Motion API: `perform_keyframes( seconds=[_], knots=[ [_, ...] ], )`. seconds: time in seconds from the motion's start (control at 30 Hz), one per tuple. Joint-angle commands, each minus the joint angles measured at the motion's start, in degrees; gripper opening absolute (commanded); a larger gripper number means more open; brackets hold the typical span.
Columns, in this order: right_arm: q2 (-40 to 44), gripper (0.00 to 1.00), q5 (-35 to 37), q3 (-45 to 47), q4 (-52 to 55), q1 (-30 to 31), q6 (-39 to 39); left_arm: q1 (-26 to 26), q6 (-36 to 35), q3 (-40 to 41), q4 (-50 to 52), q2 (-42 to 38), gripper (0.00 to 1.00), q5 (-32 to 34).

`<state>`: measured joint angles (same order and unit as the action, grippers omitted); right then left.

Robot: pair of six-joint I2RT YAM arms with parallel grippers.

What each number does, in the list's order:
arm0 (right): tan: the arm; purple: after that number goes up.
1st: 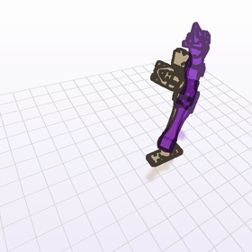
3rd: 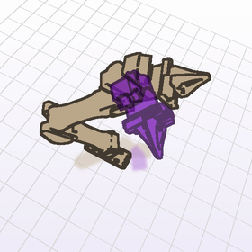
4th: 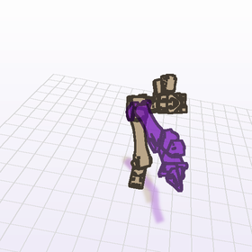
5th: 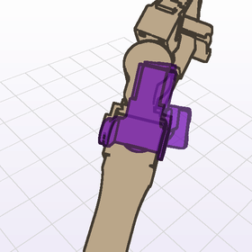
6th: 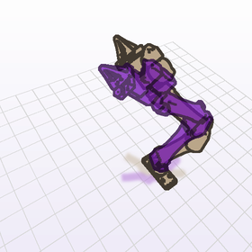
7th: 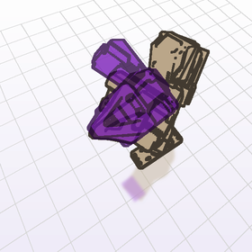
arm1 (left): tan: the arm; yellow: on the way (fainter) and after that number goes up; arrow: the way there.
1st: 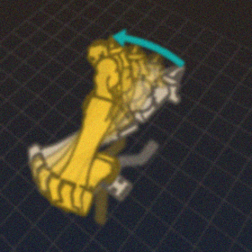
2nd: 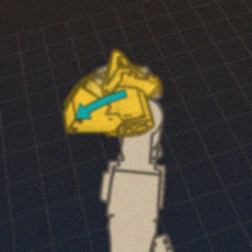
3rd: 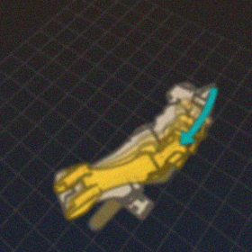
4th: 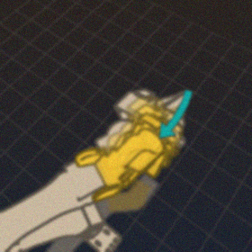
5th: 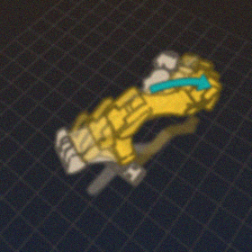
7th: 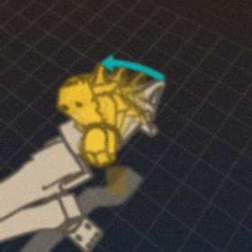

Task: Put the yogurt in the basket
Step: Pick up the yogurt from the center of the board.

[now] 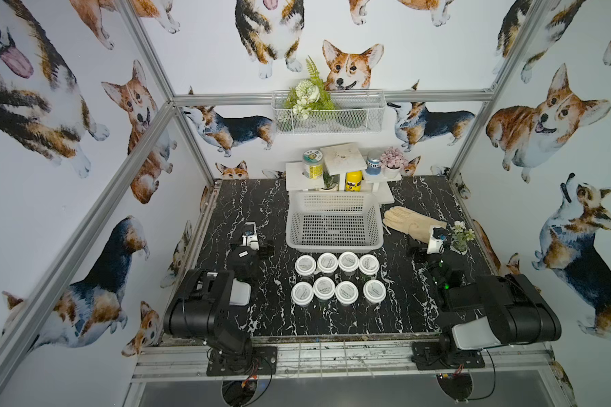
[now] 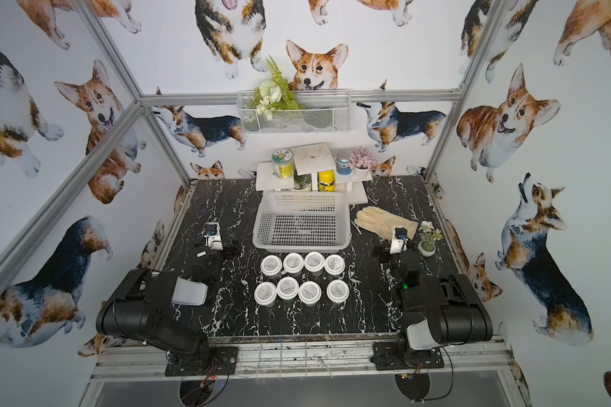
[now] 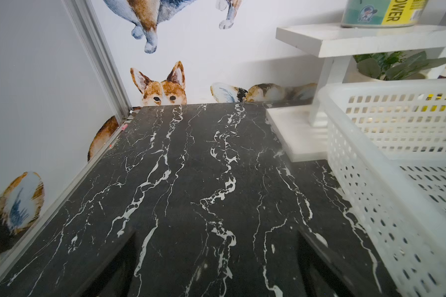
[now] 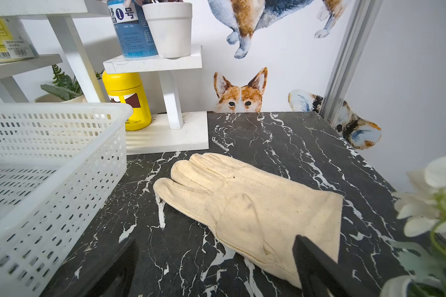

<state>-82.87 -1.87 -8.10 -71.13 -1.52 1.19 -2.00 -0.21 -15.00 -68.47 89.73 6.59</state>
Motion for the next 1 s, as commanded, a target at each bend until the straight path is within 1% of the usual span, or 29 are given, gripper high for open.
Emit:
perform_keyframes(
  seconds=[0.0, 0.4, 0.5, 0.6, 0.67, 0.77, 0.83, 0.87, 0.9, 0.97],
  knots=[
    [0.1, 0.99, -0.6, -0.1, -1.2, -0.1, -0.1, 0.0, -0.4, -0.4, -0.2, 0.1, 1.00, -0.3],
    [0.3, 0.99, -1.0, 0.5, -2.1, -0.1, -0.2, -0.4, -0.6, -0.2, -0.5, 0.0, 1.00, 0.3],
    [0.7, 1.00, 0.0, 1.0, -2.8, -0.1, 0.2, -1.7, -1.3, 0.8, -2.4, 0.0, 1.00, 2.8],
    [3.3, 0.99, 0.9, 1.9, -2.4, -0.1, 0.6, -4.2, -2.5, 3.3, -8.2, 0.2, 1.00, 8.0],
    [6.3, 0.99, 1.0, 1.2, 1.5, 0.1, 0.9, -5.3, -2.8, 5.0, -11.7, 0.4, 1.00, 11.1],
    [12.2, 0.99, 1.8, -1.6, 11.9, 0.7, 1.7, -6.2, -3.3, 6.6, -14.5, -0.2, 1.00, 13.4],
    [16.2, 0.99, 3.9, -3.2, 17.2, 2.3, 2.0, -7.3, -3.7, 7.4, -15.6, -1.4, 1.00, 16.2],
    [17.9, 1.00, 5.5, -3.9, 19.7, 3.0, 3.2, -8.6, -4.8, 7.2, -14.5, -2.7, 1.00, 18.3],
    [20.7, 0.99, 7.2, -4.6, 22.0, 3.5, 6.7, -10.2, -5.9, 6.5, -11.2, -5.1, 1.00, 20.9],
    [25.1, 0.99, 8.7, -5.8, 26.7, 3.7, 12.7, -13.3, -8.3, 4.5, -2.3, -11.7, 1.00, 23.5]
  ],
)
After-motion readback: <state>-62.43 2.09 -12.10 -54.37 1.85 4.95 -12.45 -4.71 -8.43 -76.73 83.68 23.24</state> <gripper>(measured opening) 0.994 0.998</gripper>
